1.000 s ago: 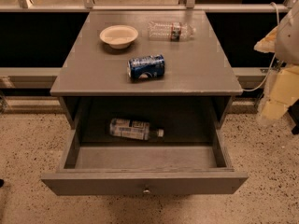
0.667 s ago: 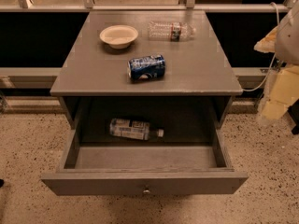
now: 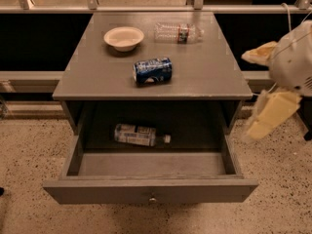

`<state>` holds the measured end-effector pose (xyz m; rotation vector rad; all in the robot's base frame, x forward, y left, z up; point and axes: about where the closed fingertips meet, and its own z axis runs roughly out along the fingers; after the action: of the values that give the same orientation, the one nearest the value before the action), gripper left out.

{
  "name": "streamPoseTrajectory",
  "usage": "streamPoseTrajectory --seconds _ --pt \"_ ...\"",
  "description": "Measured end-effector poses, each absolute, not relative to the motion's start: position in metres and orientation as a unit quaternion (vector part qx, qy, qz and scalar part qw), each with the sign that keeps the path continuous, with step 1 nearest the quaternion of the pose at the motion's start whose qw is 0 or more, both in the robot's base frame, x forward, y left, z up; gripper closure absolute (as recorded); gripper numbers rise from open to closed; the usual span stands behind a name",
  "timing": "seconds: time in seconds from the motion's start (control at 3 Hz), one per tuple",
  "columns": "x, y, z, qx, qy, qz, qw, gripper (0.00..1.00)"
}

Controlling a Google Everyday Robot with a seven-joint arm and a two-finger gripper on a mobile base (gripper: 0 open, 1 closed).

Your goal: Pick blue plastic bottle from top drawer and place on counter

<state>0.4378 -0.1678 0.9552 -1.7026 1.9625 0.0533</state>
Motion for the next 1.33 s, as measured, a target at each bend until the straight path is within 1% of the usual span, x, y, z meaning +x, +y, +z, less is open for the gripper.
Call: streamPoseTrajectory --seconds 0.33,0.67,1.0,1.33 --pt "0.454 -0.138 0.909 -0.654 0.688 0.045 0.311 0.00" --pt "0.474 -0.135 0.914 -0.652 0.675 0.021 0.346 0.00" --pt "0.479 -0.110 0.872 -0.648 0.689 0.064 0.320 0.00" --pt "0.478 -0.096 0.817 -0.630 0.697 0.112 0.323 0.00"
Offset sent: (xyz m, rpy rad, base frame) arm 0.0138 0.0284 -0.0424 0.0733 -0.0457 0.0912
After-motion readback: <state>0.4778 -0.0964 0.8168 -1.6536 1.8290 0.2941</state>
